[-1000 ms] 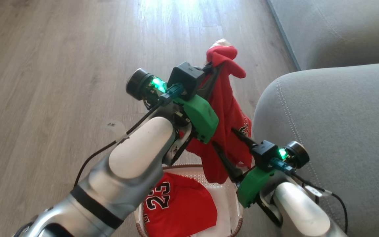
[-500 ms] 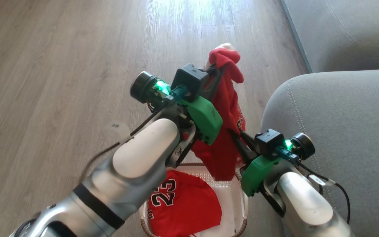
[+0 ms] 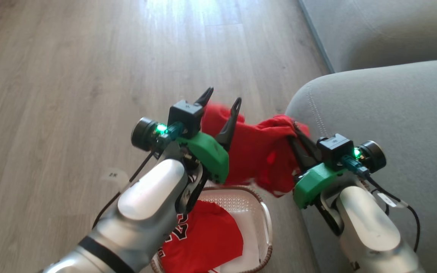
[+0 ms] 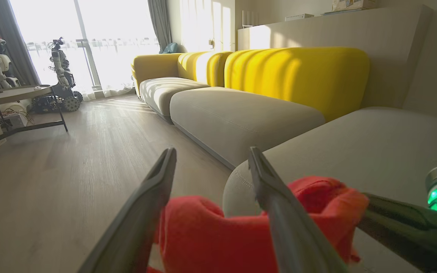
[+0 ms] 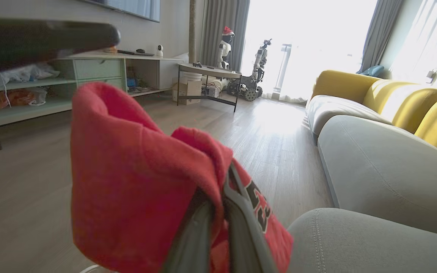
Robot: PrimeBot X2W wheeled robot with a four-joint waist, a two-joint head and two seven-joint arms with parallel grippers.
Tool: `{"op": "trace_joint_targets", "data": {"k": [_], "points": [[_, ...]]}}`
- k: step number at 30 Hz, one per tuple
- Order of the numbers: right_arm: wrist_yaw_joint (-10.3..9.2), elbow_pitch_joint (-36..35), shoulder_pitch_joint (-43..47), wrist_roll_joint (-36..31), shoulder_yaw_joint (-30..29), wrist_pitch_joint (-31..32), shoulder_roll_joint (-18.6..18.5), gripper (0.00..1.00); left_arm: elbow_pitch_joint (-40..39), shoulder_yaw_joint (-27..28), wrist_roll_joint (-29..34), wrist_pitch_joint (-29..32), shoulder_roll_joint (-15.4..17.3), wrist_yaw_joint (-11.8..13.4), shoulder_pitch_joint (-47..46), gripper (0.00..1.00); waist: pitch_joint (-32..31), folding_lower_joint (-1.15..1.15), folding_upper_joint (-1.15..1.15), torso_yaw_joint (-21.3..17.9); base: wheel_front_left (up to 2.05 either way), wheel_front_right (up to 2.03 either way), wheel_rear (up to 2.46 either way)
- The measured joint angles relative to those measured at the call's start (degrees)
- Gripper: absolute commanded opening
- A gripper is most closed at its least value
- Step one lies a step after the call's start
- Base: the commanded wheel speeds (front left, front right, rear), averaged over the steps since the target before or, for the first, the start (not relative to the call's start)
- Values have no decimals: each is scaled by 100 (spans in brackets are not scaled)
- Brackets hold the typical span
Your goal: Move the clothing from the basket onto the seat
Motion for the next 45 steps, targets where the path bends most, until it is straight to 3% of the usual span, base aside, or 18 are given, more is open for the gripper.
{"op": "trace_joint_targets", "data": {"k": [11, 31, 38, 45], "points": [[0, -81, 12, -474, -768, 0, -7, 0, 304, -140, -126, -393, 81, -313, 461, 100, 55, 0, 0, -637, 0, 0, 0], [0, -365, -2, -578, -1115, 0, -231, 0, 471, -416, -158, -780, -30, -374, 782, 100, 547, 0, 0, -2129, 0, 0, 0], [0, -333, -113, -463, -1114, 0, -241, 0, 469, -541, -111, -854, -45, -407, 824, 100, 798, 0, 0, -2251, 0, 0, 0], [0, -81, -1032, -185, -1033, 0, -417, 0, 444, -567, 8, -904, -45, -405, 805, 100, 1074, 0, 0, -2097, 0, 0, 0]]}}
